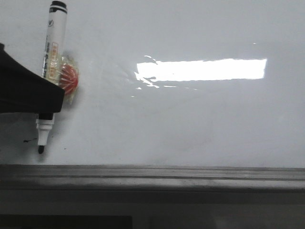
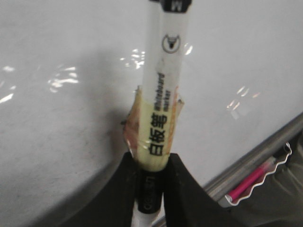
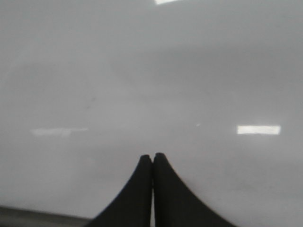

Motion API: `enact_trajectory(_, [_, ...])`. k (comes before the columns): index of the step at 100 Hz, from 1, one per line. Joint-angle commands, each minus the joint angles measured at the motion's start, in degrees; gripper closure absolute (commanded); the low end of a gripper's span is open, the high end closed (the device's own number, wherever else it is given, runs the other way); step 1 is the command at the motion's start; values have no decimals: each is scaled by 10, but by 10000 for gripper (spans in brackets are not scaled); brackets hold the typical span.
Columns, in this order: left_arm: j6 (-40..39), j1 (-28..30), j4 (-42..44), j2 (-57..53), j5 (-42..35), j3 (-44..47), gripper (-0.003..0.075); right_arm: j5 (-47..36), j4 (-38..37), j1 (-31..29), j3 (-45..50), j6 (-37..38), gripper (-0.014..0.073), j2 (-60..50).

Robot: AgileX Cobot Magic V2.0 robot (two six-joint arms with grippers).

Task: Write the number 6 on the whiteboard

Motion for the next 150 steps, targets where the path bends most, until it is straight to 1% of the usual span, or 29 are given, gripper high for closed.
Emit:
enact_trajectory(1, [-1, -2, 49, -14, 22, -44, 739, -8, 24, 38, -31, -41, 648, 11])
enact_trajectory(9, [7, -2, 77, -14, 68, -68, 739, 21, 47, 77, -46, -75, 647, 15])
enact_trajectory(16, [39, -3, 88, -14, 79, -79, 739, 41, 54, 107, -60, -102, 647, 25])
enact_trajectory(22, [77, -9, 88, -14, 79, -84, 739, 42, 54, 126, -67, -112, 647, 38])
enact_trajectory(25, [94, -16, 88, -14, 79, -83, 739, 39, 54, 135, -71, -113, 647, 47])
enact_trajectory(38, [105, -55, 92, -14, 78, -83, 739, 45, 56, 161, -92, -113, 645, 94])
enact_trajectory(46, [105, -84, 134, -10, 77, -83, 739, 39, 56, 177, -106, -122, 616, 122])
enact_trajectory(51, [105, -98, 159, -4, 77, -83, 739, 28, 62, 190, -115, -136, 565, 140])
enact_trajectory(54, [105, -106, 163, -3, 77, -83, 739, 22, 69, 197, -120, -142, 531, 153])
enact_trajectory(57, [105, -111, 163, -2, 74, -83, 739, 20, 75, 204, -125, -146, 478, 163])
enact_trajectory(58, [105, -113, 163, -1, 72, -83, 739, 20, 78, 206, -127, -147, 478, 165])
enact_trajectory(64, [105, -123, 163, 3, 69, -83, 739, 20, 90, 227, -141, -163, 360, 191])
enact_trajectory(71, [105, -124, 166, 7, 63, -83, 739, 16, 90, 248, -154, -165, 254, 213])
enact_trajectory(78, [105, -124, 166, 10, 58, -83, 739, 4, 107, 273, -167, -165, 197, 238])
enact_trajectory(87, [105, -124, 166, 10, 40, -83, 739, -1, 170, 305, -185, -165, 197, 269])
enact_trajectory(93, [105, -124, 166, 10, 25, -83, 739, -3, 188, 329, -198, -167, 196, 289])
enact_trajectory(99, [105, -124, 166, 10, 16, -83, 739, -13, 187, 352, -210, -167, 196, 312])
enact_trajectory(110, [105, -124, 166, 10, 14, -83, 739, -78, 187, 391, -223, -167, 196, 350])
enact_trajectory(119, [105, -124, 164, 10, 14, -83, 739, -102, 187, 414, -239, -167, 196, 377])
enact_trajectory(127, [105, -124, 164, 10, 14, -83, 739, -111, 187, 428, -252, -167, 197, 403])
enact_trajectory(150, [105, -124, 161, 10, 15, -83, 739, -169, 187, 455, -275, -167, 197, 463])
